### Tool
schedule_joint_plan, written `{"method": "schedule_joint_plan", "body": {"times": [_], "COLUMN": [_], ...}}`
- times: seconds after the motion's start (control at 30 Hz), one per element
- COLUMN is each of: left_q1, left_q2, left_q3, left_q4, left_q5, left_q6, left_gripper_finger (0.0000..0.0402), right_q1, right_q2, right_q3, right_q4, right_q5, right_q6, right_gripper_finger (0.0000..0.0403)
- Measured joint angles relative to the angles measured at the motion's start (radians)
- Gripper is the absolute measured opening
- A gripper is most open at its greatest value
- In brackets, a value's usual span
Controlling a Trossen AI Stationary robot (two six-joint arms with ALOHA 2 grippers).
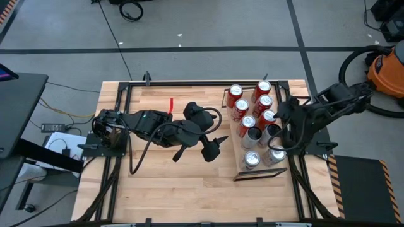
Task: Place canned beverage on shelf
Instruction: Adjust the white pink soda can on the shelf
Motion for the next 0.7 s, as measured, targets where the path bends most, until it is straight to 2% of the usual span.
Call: {"method": "schedule_joint_plan", "body": {"times": [0.5, 0.7], "left_q1": [0.002, 0.006], "left_q2": [0.000, 0.000], "left_q3": [0.000, 0.000], "left_q4": [-0.001, -0.004], "left_q5": [0.000, 0.000], "left_q6": [-0.004, -0.005], "left_gripper_finger": [0.0398, 0.0398], "right_q1": [0.062, 0.063], "right_q2": [0.041, 0.055], "right_q3": [-0.018, -0.018], "right_q4": [0.000, 0.000], "right_q5": [0.028, 0.030], "right_q6": [-0.005, -0.022], "right_gripper_finger": [0.0372, 0.0355]}}
